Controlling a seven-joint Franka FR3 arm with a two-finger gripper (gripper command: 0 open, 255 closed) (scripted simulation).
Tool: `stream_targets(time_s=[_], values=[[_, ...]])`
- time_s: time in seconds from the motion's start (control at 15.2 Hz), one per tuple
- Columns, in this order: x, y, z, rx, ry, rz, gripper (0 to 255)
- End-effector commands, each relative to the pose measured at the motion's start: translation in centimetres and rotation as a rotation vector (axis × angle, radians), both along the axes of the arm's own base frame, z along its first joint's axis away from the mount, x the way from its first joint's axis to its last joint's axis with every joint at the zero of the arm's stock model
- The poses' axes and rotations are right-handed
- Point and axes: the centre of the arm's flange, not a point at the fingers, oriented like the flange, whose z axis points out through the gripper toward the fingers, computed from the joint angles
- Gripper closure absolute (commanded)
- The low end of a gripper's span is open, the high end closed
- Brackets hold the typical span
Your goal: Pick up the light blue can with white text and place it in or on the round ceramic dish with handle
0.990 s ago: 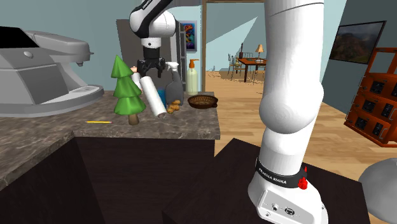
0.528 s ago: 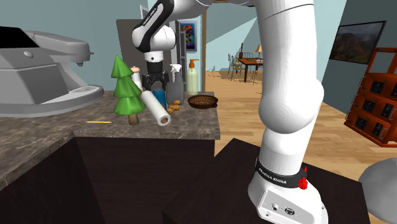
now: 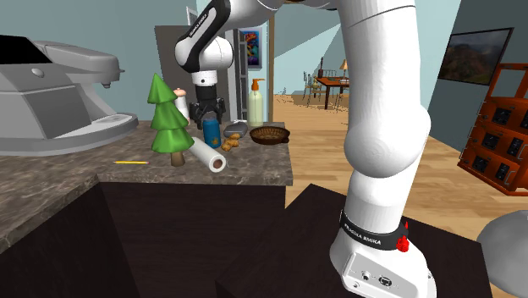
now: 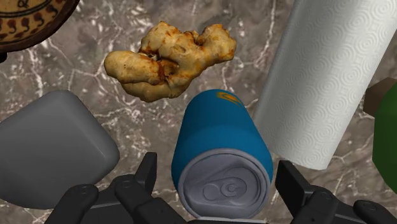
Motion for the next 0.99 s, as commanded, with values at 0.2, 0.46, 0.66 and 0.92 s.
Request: stream_targets(time_s=[0.2, 0.46, 0.66, 0.92], values=[[0.0, 0.0, 0.0, 0.000, 0.000, 0.000, 255], [0.0, 0.0, 0.0, 0.000, 0.000, 0.000, 255], [0.0, 0.0, 0.0, 0.000, 0.000, 0.000, 255], [0.0, 0.0, 2.1, 0.000, 0.000, 0.000, 255]])
